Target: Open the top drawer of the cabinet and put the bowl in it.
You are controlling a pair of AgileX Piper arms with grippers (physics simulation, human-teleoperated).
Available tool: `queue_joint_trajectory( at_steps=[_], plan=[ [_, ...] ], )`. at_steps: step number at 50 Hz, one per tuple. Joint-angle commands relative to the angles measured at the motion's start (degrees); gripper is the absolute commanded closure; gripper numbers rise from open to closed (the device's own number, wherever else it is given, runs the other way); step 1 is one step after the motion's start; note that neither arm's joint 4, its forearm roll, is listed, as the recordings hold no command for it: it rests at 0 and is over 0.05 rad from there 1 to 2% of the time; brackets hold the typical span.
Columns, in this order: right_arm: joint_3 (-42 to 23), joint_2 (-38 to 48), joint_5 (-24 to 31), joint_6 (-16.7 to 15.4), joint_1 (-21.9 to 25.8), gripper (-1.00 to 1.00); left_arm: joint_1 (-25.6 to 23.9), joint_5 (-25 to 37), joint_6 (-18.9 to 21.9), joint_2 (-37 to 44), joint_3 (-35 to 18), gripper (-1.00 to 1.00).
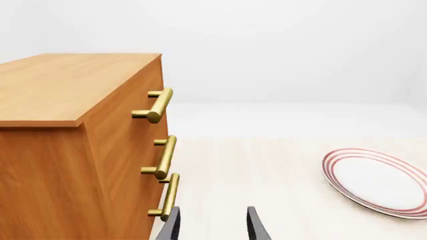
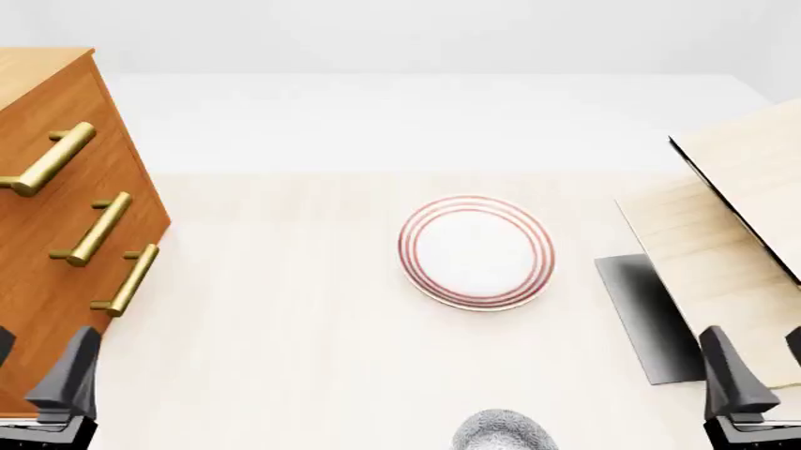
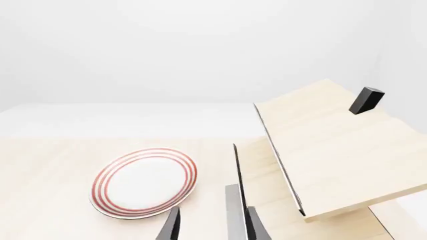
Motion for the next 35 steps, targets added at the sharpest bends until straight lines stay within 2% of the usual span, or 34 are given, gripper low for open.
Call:
queue_joint_trajectory(
  at_steps=[1,11,13,17,19,20,24,26,29,33,35],
  plan=[
    [-0.1,0.3,0.0,0.0,0.0,-1.0,0.0,0.0,0.0,0.2,-0.2,-1.0],
    [-0.1,0.3,-0.1,-0.1,0.1,-1.0,0.0,0.0,0.0,0.2,-0.2,-1.0],
    [-0.1,0.4,-0.1,-0.1,0.1,-1.0,-1.8,-0.1,2.8,-0.1,-0.5,-1.0],
    [-0.1,0.3,-0.1,-0.1,0.1,-1.0,1.3,0.0,2.3,-0.1,-0.7,-1.0],
    [-0.1,0.4,-0.1,0.0,0.1,-1.0,-0.6,1.1,5.8,0.1,-1.1,-1.0],
    [-0.1,0.3,-0.1,-0.1,0.1,-1.0,-0.2,0.9,6.0,0.0,-1.2,-1.0],
    [-0.1,0.4,-0.1,-0.1,0.0,-1.0,0.0,-0.3,11.2,3.4,-2.9,-1.0],
    [-0.1,0.4,-0.1,0.0,0.0,-1.0,0.8,-2.3,15.5,7.1,-3.8,-1.0],
    [-0.1,0.4,-0.1,0.0,0.1,-1.0,0.5,-6.4,19.4,14.7,-5.8,-1.0],
    [-0.1,0.4,-0.1,-0.1,0.1,-1.0,0.4,-12.2,28.5,24.8,-7.8,-1.0],
    [-0.1,0.4,-0.1,0.0,0.1,-1.0,0.3,-13.7,31.8,27.7,-8.3,-1.0]
  ],
)
